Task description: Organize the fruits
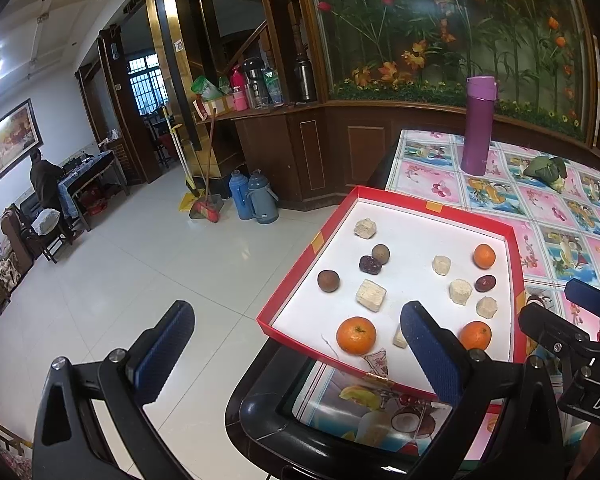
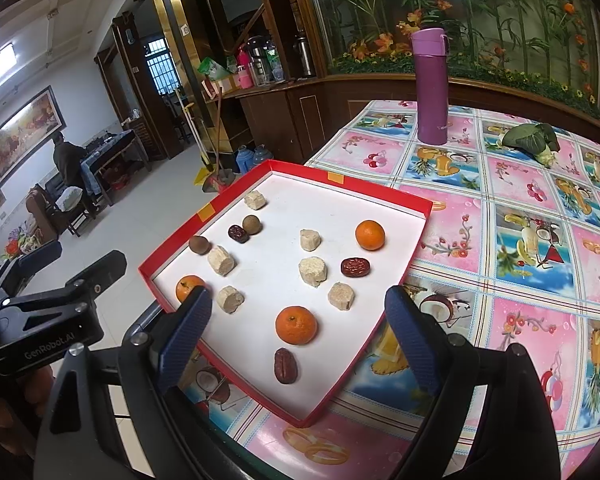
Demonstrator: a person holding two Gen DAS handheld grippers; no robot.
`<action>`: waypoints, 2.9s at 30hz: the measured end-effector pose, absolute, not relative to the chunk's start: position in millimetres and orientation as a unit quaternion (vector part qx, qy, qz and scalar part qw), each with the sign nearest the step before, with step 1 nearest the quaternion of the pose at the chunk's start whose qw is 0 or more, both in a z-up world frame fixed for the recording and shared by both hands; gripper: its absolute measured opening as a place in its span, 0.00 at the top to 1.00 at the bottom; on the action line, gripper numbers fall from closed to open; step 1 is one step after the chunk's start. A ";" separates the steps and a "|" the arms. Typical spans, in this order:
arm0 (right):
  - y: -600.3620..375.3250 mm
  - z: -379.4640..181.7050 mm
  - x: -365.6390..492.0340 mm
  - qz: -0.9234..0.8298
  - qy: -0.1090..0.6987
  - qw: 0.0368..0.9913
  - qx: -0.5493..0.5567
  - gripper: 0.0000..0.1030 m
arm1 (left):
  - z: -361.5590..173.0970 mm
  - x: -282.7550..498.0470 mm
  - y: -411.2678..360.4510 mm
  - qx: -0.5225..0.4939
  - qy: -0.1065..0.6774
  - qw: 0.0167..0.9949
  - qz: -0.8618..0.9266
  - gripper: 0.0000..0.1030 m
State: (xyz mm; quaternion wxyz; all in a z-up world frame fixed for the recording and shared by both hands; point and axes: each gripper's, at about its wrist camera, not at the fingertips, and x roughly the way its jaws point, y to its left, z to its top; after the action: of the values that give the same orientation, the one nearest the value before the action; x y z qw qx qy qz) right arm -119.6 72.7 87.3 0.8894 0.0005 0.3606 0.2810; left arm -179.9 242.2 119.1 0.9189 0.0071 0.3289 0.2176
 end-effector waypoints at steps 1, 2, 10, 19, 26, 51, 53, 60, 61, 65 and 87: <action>72.6 87.1 -119.5 0.281 0.361 0.889 0.001 0.14 | 119.0 -180.2 242.3 0.007 0.329 0.919 0.218 0.00; 72.4 86.4 -119.2 0.281 0.362 0.889 0.001 0.14 | 119.1 -179.8 242.3 0.007 0.329 0.919 0.218 0.00; 71.7 85.6 -118.2 0.280 0.361 0.890 0.002 0.14 | 119.1 -179.8 242.4 0.007 0.329 0.919 0.217 0.00; 72.0 83.7 -117.3 0.279 0.363 0.889 0.002 0.14 | 116.0 -178.9 243.2 0.006 0.331 0.919 0.215 0.00; 72.5 83.0 -117.0 0.279 0.364 0.889 0.002 0.14 | 114.7 -178.5 244.1 0.005 0.334 0.918 0.213 0.00; 85.5 78.7 -115.6 0.277 0.370 0.887 -0.002 0.14 | 109.1 -178.8 244.6 0.001 0.339 0.917 0.212 0.00; 86.2 78.7 -115.8 0.276 0.370 0.887 -0.001 0.14 | 108.0 -178.6 247.4 -0.001 0.340 0.916 0.211 0.00; 89.5 75.5 -116.4 0.277 0.375 0.885 -0.001 0.14 | 106.2 -179.1 249.7 -0.002 0.344 0.915 0.210 0.00; 89.7 74.9 -116.9 0.277 0.376 0.884 0.000 0.14 | 105.5 -179.5 248.9 -0.002 0.345 0.915 0.210 0.00; 89.8 74.4 -115.9 0.277 0.379 0.883 0.001 0.14 | 104.2 -179.1 250.3 -0.001 0.348 0.914 0.207 0.00; 86.3 73.7 -118.1 0.272 0.384 0.883 0.010 0.14 | 101.1 -184.9 244.9 0.000 0.354 0.915 0.193 0.00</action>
State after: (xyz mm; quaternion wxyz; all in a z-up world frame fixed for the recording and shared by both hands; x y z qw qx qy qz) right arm -118.1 86.3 73.7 0.8825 0.0095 0.3835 0.2719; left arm -184.9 244.9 101.1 0.9153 0.0002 0.3538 0.1926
